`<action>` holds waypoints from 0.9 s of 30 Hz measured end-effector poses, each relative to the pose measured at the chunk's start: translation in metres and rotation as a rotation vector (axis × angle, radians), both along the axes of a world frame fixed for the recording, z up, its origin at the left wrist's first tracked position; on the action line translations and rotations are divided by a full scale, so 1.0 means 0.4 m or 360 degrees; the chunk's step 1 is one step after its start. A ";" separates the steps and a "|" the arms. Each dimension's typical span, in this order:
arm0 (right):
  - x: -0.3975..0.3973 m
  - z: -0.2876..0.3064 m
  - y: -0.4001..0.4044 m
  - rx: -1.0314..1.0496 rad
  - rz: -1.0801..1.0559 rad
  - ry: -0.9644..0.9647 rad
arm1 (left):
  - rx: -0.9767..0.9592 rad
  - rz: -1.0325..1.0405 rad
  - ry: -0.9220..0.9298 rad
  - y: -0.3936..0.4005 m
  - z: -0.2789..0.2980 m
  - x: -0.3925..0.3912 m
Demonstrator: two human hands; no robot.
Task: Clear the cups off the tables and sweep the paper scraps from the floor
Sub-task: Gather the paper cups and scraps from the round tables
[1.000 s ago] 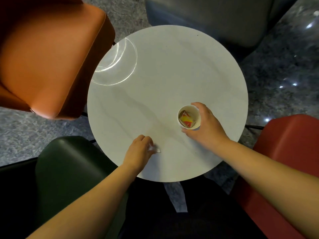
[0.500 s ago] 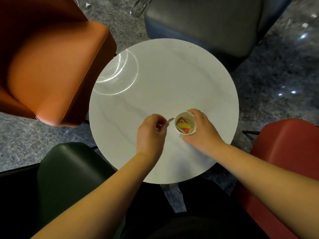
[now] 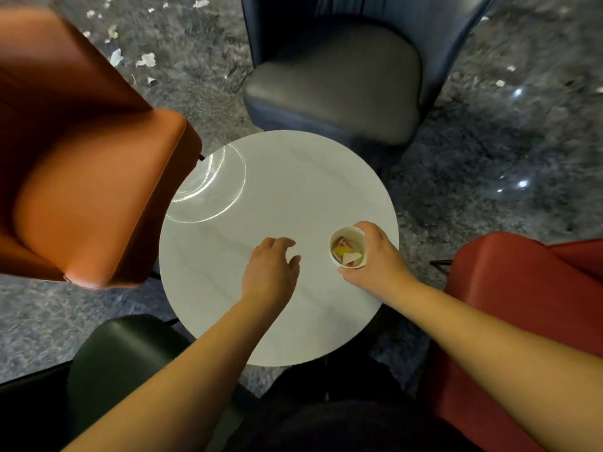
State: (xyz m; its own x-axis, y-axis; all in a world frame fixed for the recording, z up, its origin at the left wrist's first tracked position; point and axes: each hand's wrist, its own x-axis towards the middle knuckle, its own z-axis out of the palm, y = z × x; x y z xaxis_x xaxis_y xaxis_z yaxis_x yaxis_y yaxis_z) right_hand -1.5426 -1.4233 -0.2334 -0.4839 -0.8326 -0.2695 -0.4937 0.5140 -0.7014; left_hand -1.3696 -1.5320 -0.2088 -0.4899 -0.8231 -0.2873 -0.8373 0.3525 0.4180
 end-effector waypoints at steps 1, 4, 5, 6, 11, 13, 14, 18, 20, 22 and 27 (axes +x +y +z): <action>-0.007 0.011 0.004 -0.0010 -0.0051 -0.0013 | -0.0014 -0.0094 -0.0084 -0.004 0.005 -0.008; -0.025 0.047 0.021 -0.0035 -0.0186 -0.0011 | -0.0096 -0.0370 -0.0271 -0.023 0.014 -0.035; -0.031 0.058 0.030 -0.0043 -0.0231 -0.0005 | -0.0119 -0.0457 -0.0327 -0.030 0.016 -0.044; -0.035 0.069 0.041 -0.0054 -0.0281 0.0001 | -0.0131 -0.0535 -0.0372 -0.036 0.020 -0.054; -0.055 0.121 0.102 -0.0045 -0.0527 0.0054 | -0.0258 -0.0906 -0.0439 -0.048 0.057 -0.118; -0.064 0.138 0.134 -0.0064 -0.0619 0.0060 | -0.0344 -0.1034 -0.0452 -0.046 0.073 -0.147; -0.070 0.146 0.151 -0.0072 -0.0664 0.0068 | -0.0377 -0.1084 -0.0460 -0.043 0.081 -0.163; -0.099 0.172 0.224 -0.0084 -0.0837 0.0154 | -0.0464 -0.1240 -0.0519 -0.012 0.103 -0.234; -0.125 0.182 0.265 -0.0093 -0.0908 0.0175 | -0.0473 -0.1304 -0.0526 0.016 0.112 -0.278; -0.159 0.185 0.307 -0.0107 -0.0971 0.0186 | -0.0479 -0.1377 -0.0513 0.053 0.119 -0.328; -0.270 0.175 0.404 -0.0083 -0.1127 0.0199 | -0.0491 -0.1527 -0.0506 0.141 0.122 -0.479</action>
State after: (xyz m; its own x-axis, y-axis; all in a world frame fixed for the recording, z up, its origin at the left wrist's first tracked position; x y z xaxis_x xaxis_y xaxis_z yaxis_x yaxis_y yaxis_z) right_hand -1.6507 -1.2616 -0.1633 -0.9370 -0.3176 -0.1452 -0.1324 0.7079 -0.6938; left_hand -1.5612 -1.4754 -0.1599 -0.9130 -0.1899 -0.3610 -0.2066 0.9784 0.0079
